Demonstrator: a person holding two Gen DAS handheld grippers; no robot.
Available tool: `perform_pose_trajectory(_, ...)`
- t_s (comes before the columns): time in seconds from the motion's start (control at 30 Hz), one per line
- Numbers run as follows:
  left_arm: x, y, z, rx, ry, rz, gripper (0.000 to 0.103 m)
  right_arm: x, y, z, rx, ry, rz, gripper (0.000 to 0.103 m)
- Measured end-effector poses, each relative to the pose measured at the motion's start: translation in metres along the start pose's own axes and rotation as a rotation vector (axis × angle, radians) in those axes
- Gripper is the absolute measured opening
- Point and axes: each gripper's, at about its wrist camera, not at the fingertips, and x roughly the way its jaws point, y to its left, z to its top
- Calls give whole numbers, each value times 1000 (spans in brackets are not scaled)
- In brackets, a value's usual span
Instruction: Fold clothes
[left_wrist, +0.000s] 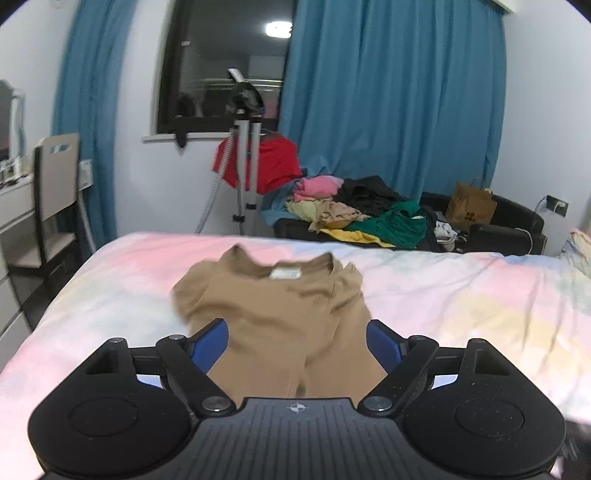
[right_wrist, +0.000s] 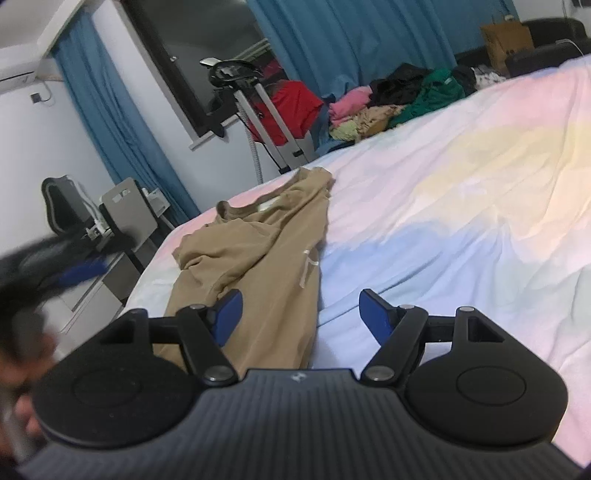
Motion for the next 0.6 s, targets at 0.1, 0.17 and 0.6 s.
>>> perform_pose_trajectory(0.1, -41, 9, -24, -2, 6, 29, 85, -9, 7, -2, -33, -8, 24, 73)
perform_pose_trajectory(0.17, -61, 16, -36, -16, 9, 39, 85, -17, 12, -3, -38, 1, 46, 72)
perform_pose_trajectory(0.6, -110, 63, -45, -146, -53, -31, 87, -13, 76, 14, -129, 61, 171, 72)
